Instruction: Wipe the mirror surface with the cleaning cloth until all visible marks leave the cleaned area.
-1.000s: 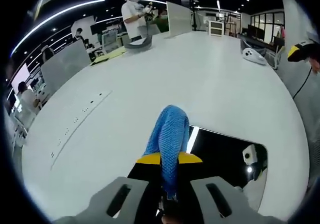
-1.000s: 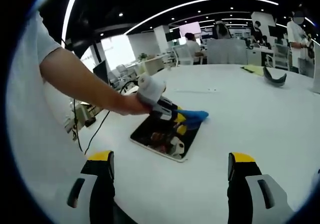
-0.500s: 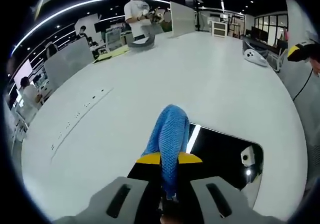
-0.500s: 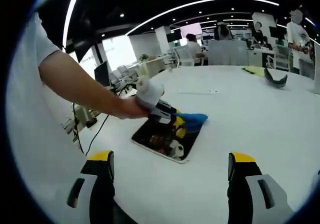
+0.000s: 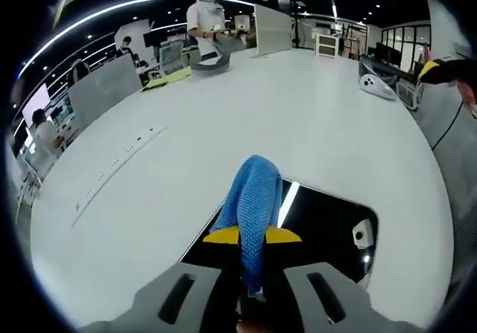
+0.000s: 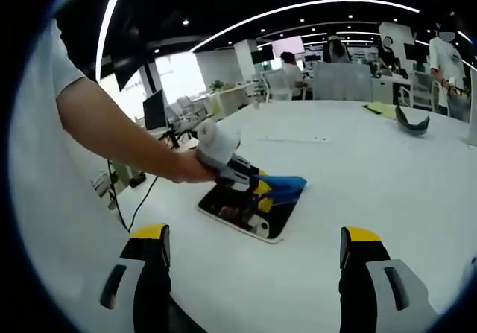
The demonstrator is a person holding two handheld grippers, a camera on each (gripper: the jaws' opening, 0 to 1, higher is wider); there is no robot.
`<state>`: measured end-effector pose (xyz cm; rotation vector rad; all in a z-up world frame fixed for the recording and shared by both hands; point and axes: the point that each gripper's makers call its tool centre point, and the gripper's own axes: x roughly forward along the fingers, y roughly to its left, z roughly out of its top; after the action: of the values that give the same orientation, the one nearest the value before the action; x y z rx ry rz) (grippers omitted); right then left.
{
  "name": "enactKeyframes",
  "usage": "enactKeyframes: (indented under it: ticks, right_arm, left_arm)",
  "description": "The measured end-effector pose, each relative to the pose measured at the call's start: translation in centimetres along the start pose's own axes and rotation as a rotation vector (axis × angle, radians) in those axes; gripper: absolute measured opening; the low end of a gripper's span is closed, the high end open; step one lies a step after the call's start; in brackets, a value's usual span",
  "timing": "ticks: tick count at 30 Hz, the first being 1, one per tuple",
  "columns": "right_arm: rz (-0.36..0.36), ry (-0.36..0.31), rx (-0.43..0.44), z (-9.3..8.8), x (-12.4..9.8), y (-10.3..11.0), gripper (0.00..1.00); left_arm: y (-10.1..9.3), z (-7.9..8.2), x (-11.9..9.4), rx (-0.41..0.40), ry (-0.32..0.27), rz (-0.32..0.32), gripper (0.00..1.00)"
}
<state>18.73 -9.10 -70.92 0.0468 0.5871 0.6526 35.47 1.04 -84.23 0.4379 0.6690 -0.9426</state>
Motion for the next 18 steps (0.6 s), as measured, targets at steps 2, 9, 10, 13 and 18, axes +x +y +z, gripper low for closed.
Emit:
enactKeyframes:
  ticks: [2,9,10,13,18]
  right_arm:
    - [0.002,-0.003,-0.005,0.0,0.0,0.1,0.94]
    - [0.009,-0.005,-0.010,0.0,-0.1,0.5,0.94]
    - [0.009,-0.006,-0.011,0.0,-0.1,0.6,0.94]
    - [0.012,-0.009,-0.011,0.0,-0.1,0.7,0.94]
    - [0.017,-0.010,-0.020,0.1,-0.2,0.9,0.94]
  left_arm:
    - [-0.2,-0.1,-0.1,0.000,0.000,-0.001,0.06]
    - [-0.9,-0.6,-0.7,-0.012,0.002,0.001,0.06]
    - [-1.0,-0.7,-0.7,-0.012,0.001,0.000,0.06]
    - [-1.4,-1.0,-1.1,-0.022,-0.004,0.002,0.06]
    - [-2.2,-1.4,-1.6,-0.034,-0.007,0.004,0.06]
